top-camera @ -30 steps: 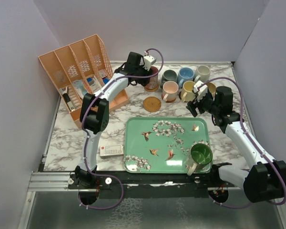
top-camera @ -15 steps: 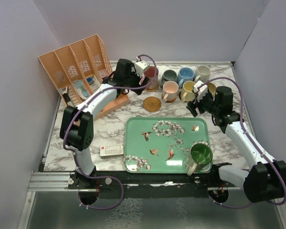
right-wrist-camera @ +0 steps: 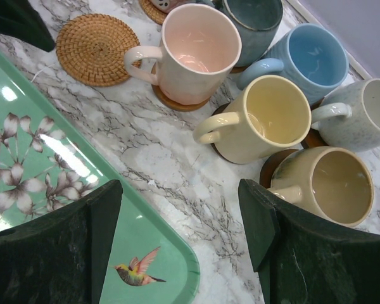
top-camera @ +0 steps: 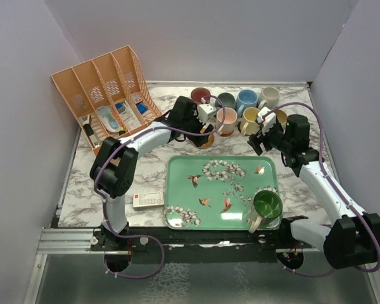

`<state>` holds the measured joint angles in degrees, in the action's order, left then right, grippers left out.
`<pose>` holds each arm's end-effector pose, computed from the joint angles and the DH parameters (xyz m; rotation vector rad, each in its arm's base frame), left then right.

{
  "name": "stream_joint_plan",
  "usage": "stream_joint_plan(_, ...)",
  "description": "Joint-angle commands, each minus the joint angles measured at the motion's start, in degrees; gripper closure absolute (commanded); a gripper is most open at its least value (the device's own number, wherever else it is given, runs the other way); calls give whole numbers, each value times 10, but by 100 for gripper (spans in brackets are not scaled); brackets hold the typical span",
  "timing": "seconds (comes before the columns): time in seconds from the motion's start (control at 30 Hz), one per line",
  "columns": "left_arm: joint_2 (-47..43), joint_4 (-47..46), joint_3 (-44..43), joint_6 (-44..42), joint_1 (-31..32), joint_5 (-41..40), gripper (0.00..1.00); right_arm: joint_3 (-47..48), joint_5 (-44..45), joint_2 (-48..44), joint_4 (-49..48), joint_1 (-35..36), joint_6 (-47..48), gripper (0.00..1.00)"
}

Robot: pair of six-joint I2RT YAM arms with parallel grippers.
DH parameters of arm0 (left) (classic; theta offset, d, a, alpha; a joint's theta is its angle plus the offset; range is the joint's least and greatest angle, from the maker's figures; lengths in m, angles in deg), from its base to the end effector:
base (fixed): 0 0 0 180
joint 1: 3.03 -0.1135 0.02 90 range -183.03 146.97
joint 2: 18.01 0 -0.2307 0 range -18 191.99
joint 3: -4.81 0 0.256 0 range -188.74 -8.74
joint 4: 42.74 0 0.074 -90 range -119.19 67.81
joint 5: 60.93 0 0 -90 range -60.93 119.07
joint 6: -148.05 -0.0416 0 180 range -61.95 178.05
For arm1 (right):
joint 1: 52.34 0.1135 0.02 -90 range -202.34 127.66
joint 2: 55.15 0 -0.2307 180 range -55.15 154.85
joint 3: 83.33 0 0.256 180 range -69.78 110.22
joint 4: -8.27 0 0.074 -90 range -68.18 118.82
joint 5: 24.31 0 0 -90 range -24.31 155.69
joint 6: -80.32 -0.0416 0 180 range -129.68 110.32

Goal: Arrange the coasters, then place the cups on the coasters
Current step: Move the coaster to the center of the board.

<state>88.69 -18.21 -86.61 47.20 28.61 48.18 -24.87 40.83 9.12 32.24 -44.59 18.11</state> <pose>0.3507 -0.2321 0.1945 0.9919 2.0562 -0.5691 0.2667 0.0539 0.2399 -0.8666 1.8539 0.2358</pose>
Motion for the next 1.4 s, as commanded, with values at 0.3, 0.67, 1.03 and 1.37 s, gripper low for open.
stream_joint_plan(0.3, 123, -9, -96, -5, -2, 12, 31, -4, 14, -7, 0, -3, 10, 25)
stream_joint_plan(0.67, 175, 3, -132, -22, -2, -34, 41, -4, 16, -3, 0, -3, 10, 25)
stream_joint_plan(1.03, 222, 21, -185, -27, -15, -70, 45, -5, 18, -5, 0, -3, 13, 25)
stream_joint_plan(1.37, 246, 32, -223, -27, -20, -76, 45, -5, 19, -6, 0, -3, 13, 25)
